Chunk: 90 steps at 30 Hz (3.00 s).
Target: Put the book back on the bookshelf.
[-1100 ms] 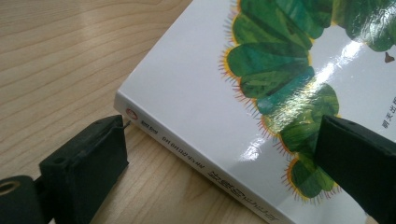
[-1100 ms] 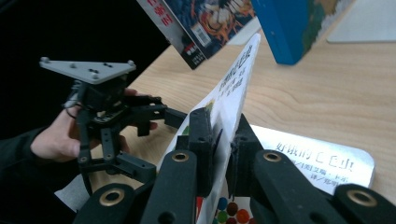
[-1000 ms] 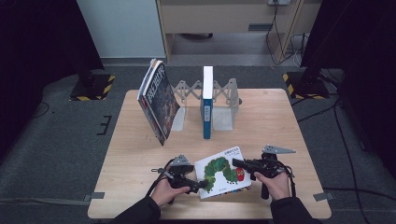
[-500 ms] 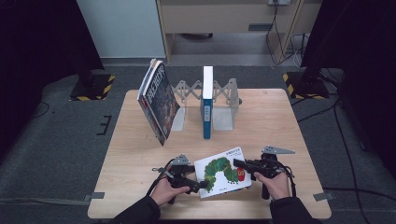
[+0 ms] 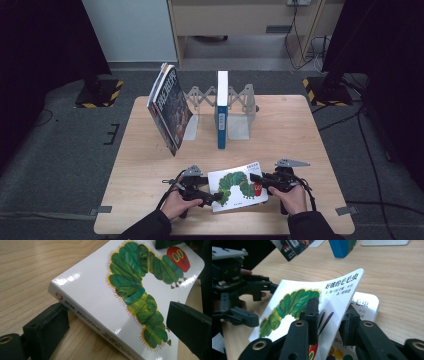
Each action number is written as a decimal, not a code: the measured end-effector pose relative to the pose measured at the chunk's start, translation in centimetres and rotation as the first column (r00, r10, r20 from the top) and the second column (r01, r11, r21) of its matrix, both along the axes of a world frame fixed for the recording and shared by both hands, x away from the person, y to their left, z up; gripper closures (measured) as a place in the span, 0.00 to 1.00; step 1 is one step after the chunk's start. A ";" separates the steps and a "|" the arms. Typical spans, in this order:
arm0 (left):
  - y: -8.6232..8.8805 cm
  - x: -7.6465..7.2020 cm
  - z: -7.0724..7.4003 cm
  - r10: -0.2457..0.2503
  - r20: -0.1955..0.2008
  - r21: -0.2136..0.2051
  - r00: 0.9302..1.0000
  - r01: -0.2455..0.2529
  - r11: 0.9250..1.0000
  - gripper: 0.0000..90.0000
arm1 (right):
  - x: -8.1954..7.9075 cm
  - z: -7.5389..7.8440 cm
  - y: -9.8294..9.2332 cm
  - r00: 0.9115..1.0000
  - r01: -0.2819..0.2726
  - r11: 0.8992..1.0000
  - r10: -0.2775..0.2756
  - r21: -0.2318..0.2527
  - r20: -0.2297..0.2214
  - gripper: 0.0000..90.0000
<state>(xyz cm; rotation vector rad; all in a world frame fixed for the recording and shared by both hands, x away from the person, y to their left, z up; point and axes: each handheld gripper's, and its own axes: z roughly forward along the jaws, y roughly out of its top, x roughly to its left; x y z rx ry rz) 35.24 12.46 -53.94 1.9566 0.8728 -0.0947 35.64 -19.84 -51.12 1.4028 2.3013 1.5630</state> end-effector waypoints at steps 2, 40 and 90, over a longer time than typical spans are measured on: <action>0.0 -0.1 0.0 -0.003 0.001 0.001 1.000 0.003 1.000 0.06 | 0.0 -0.3 0.1 1.000 0.018 1.000 -0.018 -0.011 -0.012 0.71; 0.0 -0.1 0.0 0.041 0.001 0.004 0.999 -0.041 0.999 0.27 | 0.2 -1.4 0.4 0.996 0.054 0.989 -0.062 -0.140 -0.059 0.46; -0.4 -1.0 1.5 -0.002 -0.020 -0.088 1.000 0.000 0.996 0.58 | 0.4 -0.3 0.6 0.997 0.054 0.994 -0.048 -0.092 0.062 0.53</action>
